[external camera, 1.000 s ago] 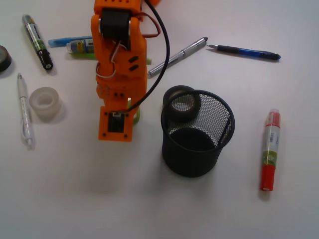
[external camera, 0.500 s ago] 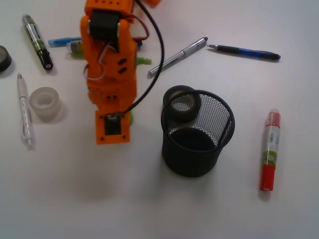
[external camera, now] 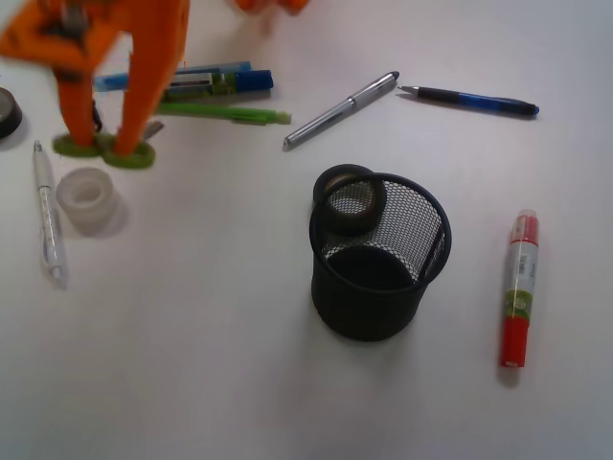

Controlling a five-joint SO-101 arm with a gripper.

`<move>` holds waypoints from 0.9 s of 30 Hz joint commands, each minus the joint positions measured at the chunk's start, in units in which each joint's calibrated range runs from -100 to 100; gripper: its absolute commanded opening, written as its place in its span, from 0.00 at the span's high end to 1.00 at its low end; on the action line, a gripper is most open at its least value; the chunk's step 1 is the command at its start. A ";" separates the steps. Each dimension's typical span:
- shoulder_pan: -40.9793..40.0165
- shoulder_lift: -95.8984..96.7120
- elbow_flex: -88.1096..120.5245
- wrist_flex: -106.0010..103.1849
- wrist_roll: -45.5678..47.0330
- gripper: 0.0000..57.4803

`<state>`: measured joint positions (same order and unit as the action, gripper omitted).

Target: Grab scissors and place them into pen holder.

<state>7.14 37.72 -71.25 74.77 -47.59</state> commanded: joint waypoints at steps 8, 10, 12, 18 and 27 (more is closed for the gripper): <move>-16.52 -0.36 -27.94 -23.07 -6.30 1.00; -19.36 1.08 -28.03 -20.18 -6.40 1.00; -21.53 1.51 -28.03 -14.49 -6.35 1.00; -24.07 1.85 -28.03 3.00 -6.20 1.00; -24.22 -8.44 -28.03 24.61 -3.76 1.00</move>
<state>-17.94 39.90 -97.39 86.95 -52.28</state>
